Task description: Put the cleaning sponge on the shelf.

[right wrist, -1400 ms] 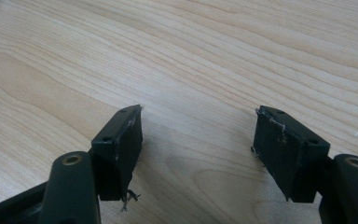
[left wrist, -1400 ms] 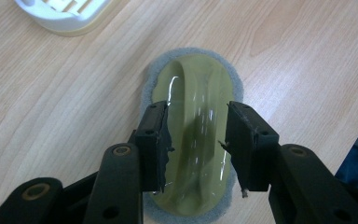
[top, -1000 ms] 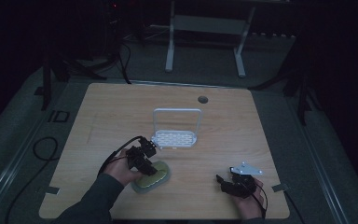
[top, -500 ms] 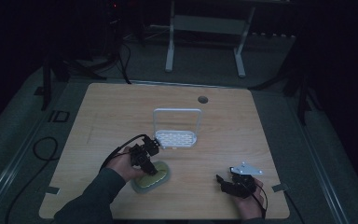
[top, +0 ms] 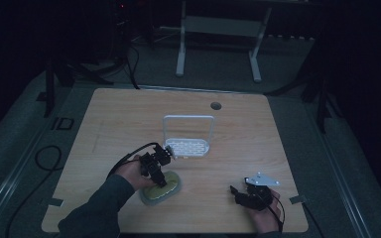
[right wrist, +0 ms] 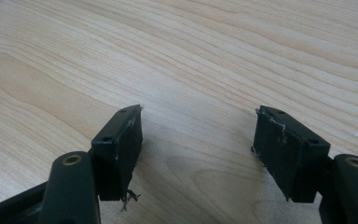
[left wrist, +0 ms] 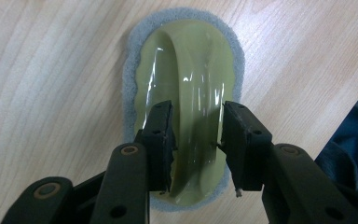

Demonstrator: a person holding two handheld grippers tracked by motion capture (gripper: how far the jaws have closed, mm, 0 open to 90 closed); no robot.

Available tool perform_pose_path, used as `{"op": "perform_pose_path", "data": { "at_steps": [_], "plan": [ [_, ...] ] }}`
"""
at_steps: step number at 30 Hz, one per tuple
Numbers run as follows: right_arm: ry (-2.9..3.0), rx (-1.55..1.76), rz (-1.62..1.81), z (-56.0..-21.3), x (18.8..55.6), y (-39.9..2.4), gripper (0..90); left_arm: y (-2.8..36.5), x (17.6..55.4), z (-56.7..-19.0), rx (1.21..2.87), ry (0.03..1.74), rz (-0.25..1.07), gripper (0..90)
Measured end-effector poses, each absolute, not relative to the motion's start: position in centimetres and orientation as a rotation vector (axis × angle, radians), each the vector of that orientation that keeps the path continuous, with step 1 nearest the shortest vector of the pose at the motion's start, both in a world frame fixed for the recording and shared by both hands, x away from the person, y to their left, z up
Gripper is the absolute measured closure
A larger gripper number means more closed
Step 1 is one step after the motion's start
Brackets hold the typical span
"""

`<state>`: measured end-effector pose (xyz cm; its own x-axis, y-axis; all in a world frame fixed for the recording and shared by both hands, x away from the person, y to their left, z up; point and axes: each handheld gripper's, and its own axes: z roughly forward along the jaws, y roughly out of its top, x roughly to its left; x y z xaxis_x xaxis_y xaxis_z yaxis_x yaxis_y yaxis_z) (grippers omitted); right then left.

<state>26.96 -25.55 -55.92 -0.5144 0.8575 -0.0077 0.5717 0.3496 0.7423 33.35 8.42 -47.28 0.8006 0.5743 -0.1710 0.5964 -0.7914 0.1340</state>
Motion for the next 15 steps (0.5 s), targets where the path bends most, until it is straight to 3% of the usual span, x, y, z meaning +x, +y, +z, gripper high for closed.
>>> {"op": "perform_pose_path", "data": {
  "at_steps": [15],
  "plan": [
    [2.221, 1.254, 0.981, -55.92, 26.96, -25.55, 31.9, 7.91, 33.76, -47.41, 2.837, 0.903, -0.204, 70.1]
  ]
}}
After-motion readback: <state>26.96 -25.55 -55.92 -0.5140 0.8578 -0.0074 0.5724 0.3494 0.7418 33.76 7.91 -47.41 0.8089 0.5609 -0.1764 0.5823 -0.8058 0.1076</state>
